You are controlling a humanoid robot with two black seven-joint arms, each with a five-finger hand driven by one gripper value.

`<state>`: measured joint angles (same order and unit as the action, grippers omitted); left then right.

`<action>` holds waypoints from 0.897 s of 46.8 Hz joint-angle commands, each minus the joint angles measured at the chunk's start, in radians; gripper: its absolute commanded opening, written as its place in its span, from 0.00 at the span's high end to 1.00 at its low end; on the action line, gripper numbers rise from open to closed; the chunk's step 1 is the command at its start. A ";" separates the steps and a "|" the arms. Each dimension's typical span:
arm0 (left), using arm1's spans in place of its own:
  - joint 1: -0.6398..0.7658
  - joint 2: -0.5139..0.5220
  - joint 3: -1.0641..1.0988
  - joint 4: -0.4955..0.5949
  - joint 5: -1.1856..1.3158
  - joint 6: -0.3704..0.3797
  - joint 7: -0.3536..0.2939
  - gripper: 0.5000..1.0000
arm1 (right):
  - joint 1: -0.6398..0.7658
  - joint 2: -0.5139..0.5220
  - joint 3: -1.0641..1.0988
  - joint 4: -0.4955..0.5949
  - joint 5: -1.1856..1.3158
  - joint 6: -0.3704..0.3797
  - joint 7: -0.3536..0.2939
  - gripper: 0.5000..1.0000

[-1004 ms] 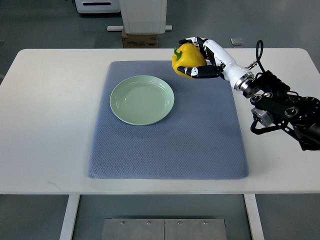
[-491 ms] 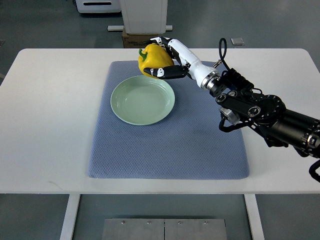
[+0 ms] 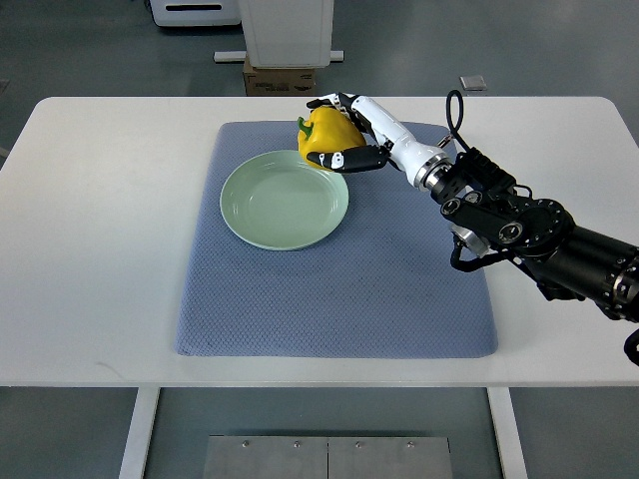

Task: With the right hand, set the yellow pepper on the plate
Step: 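Carry the pepper over the green plate and lower it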

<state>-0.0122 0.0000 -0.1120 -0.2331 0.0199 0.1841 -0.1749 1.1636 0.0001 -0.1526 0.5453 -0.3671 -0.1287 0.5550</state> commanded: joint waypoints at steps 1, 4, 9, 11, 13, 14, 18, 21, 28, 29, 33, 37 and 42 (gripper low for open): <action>0.000 0.000 0.000 0.000 0.000 0.000 0.000 0.00 | -0.010 0.000 -0.002 -0.001 0.000 -0.003 -0.012 1.00; 0.000 0.000 0.000 0.000 0.000 0.000 0.000 0.00 | -0.019 0.000 -0.002 -0.001 0.000 -0.003 -0.023 1.00; 0.000 0.000 0.000 0.000 0.000 0.000 0.000 0.00 | -0.033 0.000 -0.004 -0.001 0.000 -0.003 -0.027 1.00; 0.000 0.000 0.000 0.000 0.000 0.000 0.000 0.00 | -0.035 0.000 -0.004 -0.001 0.000 -0.003 -0.029 1.00; 0.000 0.000 0.000 0.000 0.000 0.000 0.000 0.00 | -0.041 0.000 -0.004 0.001 0.000 -0.003 -0.032 1.00; 0.000 0.000 0.000 0.000 0.000 0.000 0.000 0.00 | -0.044 0.000 -0.004 0.002 0.000 -0.002 -0.035 1.00; 0.000 0.000 0.000 0.000 0.000 0.000 0.000 0.00 | -0.045 0.000 -0.004 0.012 0.004 0.003 -0.053 1.00; 0.000 0.000 0.000 0.000 0.000 0.000 0.000 0.00 | -0.045 0.000 -0.002 0.016 0.008 0.006 -0.063 1.00; 0.000 0.000 0.000 0.000 0.000 0.000 0.000 0.00 | -0.045 0.000 0.002 0.024 0.011 0.008 -0.066 1.00; 0.000 0.000 0.000 0.000 0.000 0.000 0.000 0.00 | -0.047 0.000 0.002 0.025 0.011 0.008 -0.066 1.00; 0.000 0.000 0.000 0.000 0.000 0.000 0.000 0.00 | -0.047 0.000 0.004 0.047 0.011 0.006 -0.064 1.00; 0.000 0.000 0.000 0.000 0.000 0.000 0.000 0.00 | -0.051 0.000 0.004 0.079 0.011 0.006 -0.063 1.00; 0.000 0.000 0.002 0.000 0.000 0.000 0.000 0.00 | -0.050 0.000 0.004 0.107 0.010 0.004 -0.063 1.00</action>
<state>-0.0123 0.0000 -0.1120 -0.2333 0.0199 0.1841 -0.1749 1.1125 0.0000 -0.1487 0.6373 -0.3558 -0.1238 0.4917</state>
